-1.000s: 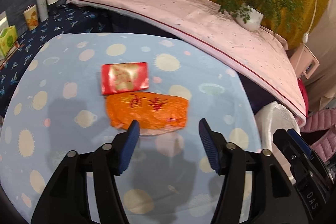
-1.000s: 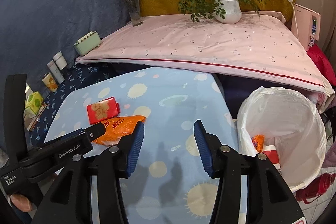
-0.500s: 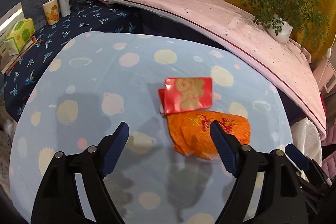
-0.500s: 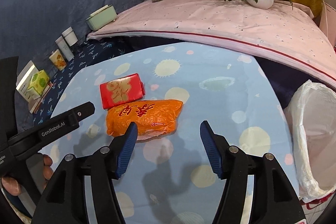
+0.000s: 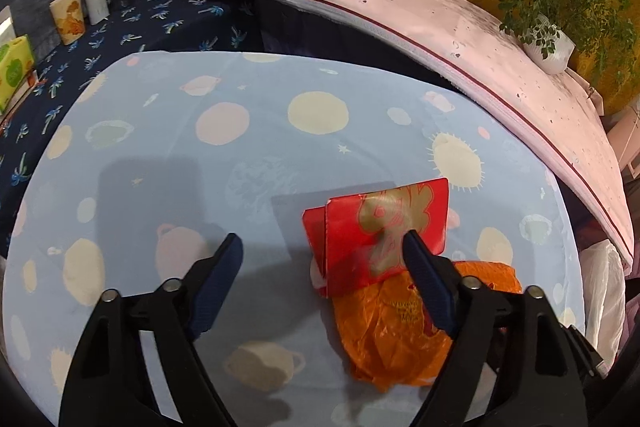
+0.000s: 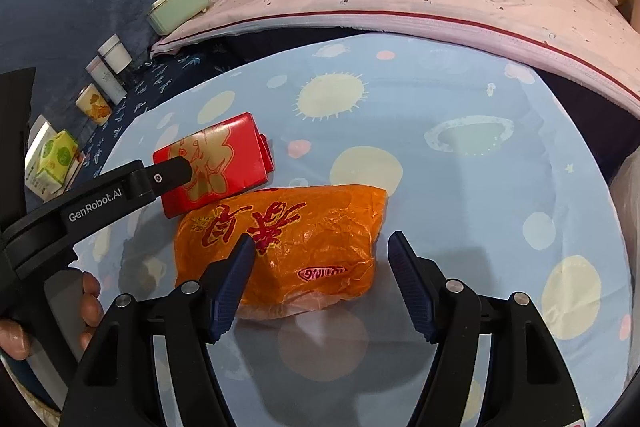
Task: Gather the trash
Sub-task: 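Grasp the red packet with the left gripper while the right gripper grasps the orange bag, then carry the red packet and orange bag over the bin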
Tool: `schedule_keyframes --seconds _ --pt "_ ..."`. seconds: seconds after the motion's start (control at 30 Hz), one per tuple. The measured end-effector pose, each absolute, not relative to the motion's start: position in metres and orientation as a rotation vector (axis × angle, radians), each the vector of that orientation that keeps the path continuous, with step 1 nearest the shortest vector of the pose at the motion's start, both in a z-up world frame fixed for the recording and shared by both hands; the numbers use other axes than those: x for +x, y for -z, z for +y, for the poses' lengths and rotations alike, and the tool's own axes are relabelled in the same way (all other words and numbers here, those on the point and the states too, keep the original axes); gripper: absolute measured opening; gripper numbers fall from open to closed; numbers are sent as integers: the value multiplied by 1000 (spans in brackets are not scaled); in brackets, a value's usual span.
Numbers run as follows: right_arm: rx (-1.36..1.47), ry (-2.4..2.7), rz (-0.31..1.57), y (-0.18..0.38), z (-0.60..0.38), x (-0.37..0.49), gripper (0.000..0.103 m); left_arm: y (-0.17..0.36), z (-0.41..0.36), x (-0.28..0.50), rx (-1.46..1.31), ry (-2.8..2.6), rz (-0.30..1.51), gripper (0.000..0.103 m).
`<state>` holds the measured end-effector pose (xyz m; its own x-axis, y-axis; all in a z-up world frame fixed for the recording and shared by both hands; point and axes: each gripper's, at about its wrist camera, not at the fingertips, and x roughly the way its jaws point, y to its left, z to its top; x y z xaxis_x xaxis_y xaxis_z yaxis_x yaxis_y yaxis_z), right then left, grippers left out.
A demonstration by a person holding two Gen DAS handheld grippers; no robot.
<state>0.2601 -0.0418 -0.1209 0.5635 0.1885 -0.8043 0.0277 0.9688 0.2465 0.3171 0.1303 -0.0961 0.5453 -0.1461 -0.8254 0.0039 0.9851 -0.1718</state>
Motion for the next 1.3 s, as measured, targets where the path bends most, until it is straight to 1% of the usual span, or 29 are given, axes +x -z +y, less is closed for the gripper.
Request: schedule_keyframes --seconds 0.07,0.1,0.13,0.17,0.2,0.23,0.27,0.3,0.33,0.37,0.4,0.47,0.53,0.63,0.97,1.0,1.3 --pt "246 -98 980 127 -41 263 66 100 129 320 -165 102 1005 61" --pt "241 -97 972 128 -40 264 67 101 129 321 -168 104 1009 58" --pt "233 -97 967 128 -39 264 66 102 129 321 -172 108 1012 52" --pt "221 -97 967 128 -37 265 65 104 128 321 -175 113 1016 41" --pt "207 -99 964 128 -36 265 61 105 128 321 -174 114 1023 35" --pt "198 -104 965 128 -34 265 56 107 127 321 -174 116 1032 24" --pt "187 -104 964 128 -33 264 53 109 126 321 -175 114 1040 15" --pt "179 -108 965 129 -32 264 47 110 126 320 -179 110 1045 12" --pt "177 -118 967 129 -32 263 41 111 126 318 -180 111 1045 6" --pt "177 -124 968 128 -32 262 38 111 125 317 -178 108 1044 3" --pt "176 -126 969 128 -32 260 34 110 125 314 -175 108 1042 3" --pt "169 -132 966 126 -32 256 30 108 123 309 -171 109 1037 2" --pt "158 -135 959 122 -32 250 23 103 122 304 -175 112 1029 1" --pt "149 -141 943 113 -34 241 17 94 118 294 -179 118 1013 0" --pt "165 -103 834 65 -65 204 14 56 84 260 -161 175 959 0" --pt "170 -97 821 60 -70 200 12 52 80 256 -157 184 953 0" --pt "206 -16 723 22 -119 167 12 18 34 219 -121 274 898 0"
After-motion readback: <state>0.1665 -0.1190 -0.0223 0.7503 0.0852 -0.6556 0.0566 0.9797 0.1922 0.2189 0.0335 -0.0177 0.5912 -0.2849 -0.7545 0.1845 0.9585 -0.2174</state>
